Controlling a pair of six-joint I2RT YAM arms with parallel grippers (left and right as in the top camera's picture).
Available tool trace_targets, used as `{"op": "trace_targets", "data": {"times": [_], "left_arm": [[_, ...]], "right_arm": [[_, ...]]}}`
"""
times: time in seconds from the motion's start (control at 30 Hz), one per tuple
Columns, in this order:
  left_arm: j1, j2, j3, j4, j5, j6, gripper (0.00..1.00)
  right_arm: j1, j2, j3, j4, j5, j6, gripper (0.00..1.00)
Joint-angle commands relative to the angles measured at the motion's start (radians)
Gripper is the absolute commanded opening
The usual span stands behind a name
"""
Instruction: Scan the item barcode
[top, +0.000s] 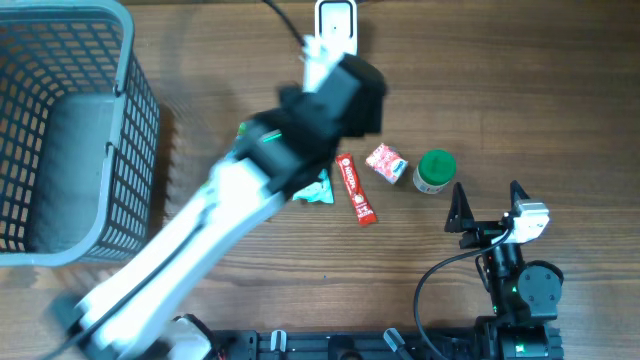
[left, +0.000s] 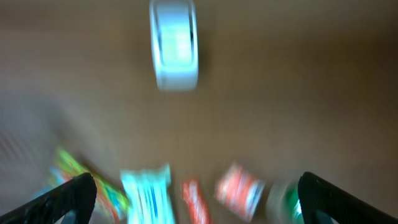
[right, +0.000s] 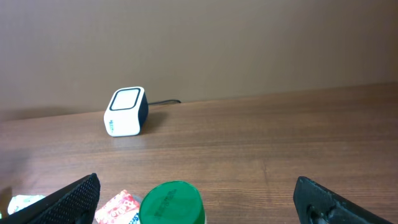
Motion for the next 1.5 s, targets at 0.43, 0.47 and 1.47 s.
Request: {"op": "trace_targets", "data": {"times": [0.43,0.47,1.47], "left_arm": [[0.332,-0.359,0.132,0.760,-0.545,0.921,1.00],[0.337,-0.364,0.132,0.727,-0.545,0.908,1.00],[0.758,-1.372,-0.436,0.589,0.066,0.497,1.00]], "right_arm": [[0.002,0.000,-0.001,0.002,0.012,-0.001,1.00],[0.002,0.000,-0.001,0.003,0.012,-0.002,1.00],[0.002,0.000,-0.001,0.002,0.012,-0.002,1.00]]}}
